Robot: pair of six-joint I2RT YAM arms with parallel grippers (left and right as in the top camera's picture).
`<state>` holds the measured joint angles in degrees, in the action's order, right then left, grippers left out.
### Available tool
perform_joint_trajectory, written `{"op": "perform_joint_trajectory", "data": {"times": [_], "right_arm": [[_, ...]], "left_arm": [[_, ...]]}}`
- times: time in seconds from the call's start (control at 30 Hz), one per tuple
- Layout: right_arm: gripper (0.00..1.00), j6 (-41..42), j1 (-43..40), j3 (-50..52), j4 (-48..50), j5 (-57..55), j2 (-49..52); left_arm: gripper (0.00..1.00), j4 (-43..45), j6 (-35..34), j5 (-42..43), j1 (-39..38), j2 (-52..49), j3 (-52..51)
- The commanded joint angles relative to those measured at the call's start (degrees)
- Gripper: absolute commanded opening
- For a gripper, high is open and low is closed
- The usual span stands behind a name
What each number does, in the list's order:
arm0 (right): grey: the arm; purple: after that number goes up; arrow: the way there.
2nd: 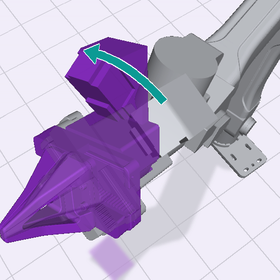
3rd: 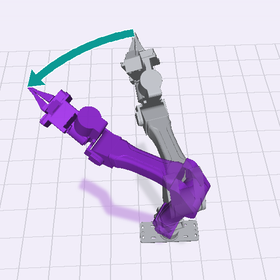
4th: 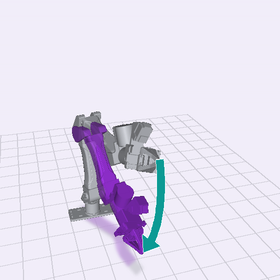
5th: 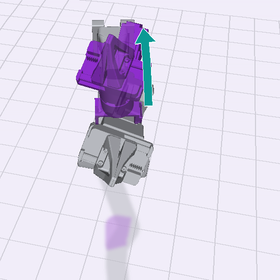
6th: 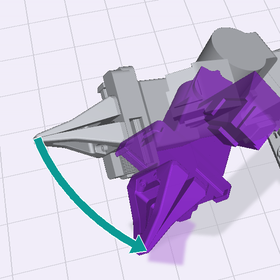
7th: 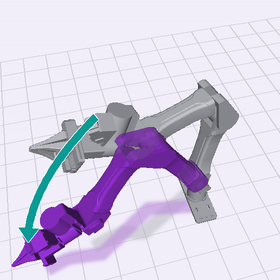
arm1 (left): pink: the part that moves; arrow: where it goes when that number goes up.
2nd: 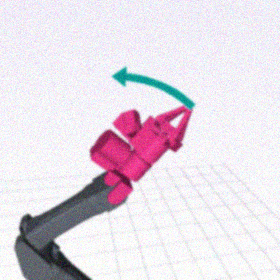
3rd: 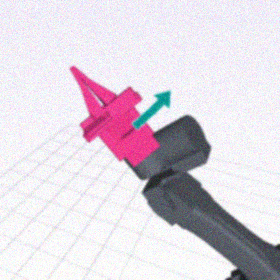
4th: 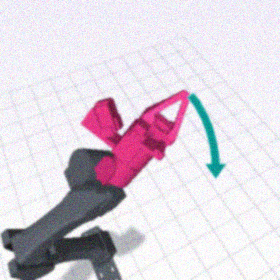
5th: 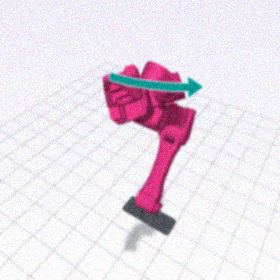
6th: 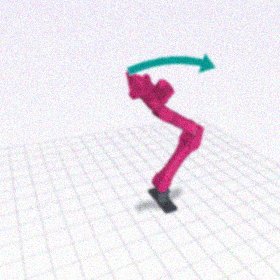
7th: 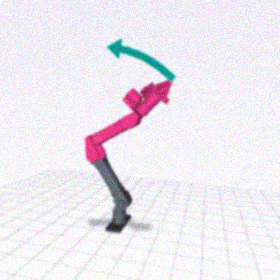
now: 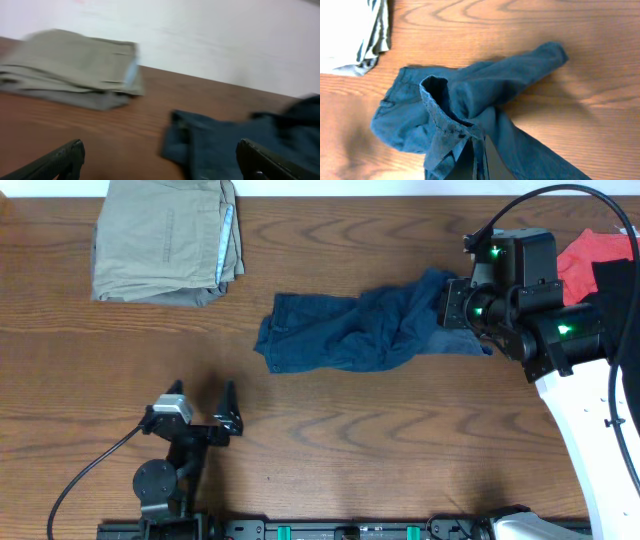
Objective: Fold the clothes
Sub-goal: 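Regrasp the trousers' right end with the right gripper and stretch rightward, then grasp the trousers' left waistband edge with the left gripper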
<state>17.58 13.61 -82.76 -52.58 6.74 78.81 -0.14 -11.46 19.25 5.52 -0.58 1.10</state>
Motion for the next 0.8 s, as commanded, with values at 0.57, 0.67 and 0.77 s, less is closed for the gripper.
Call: {"op": "perform_joint_trajectory", "data": {"times": [0.57, 0.67, 0.77], "right_arm": [[0.05, 0.8, -0.5, -0.7, -0.6, -0.1, -0.9], [0.05, 0.8, -0.5, -0.7, -0.6, -0.1, -0.9], [0.06, 0.8, -0.5, -0.7, -0.6, -0.1, -0.9]], "left_arm": [[0.98, -4.4, -2.0, 26.0, -0.1, -17.8, 10.9], [0.98, -6.9, -0.2, 26.8, -0.1, -28.2, 17.0], [0.98, -11.4, 4.2, 26.8, -0.1, -38.2, 23.6]]}}
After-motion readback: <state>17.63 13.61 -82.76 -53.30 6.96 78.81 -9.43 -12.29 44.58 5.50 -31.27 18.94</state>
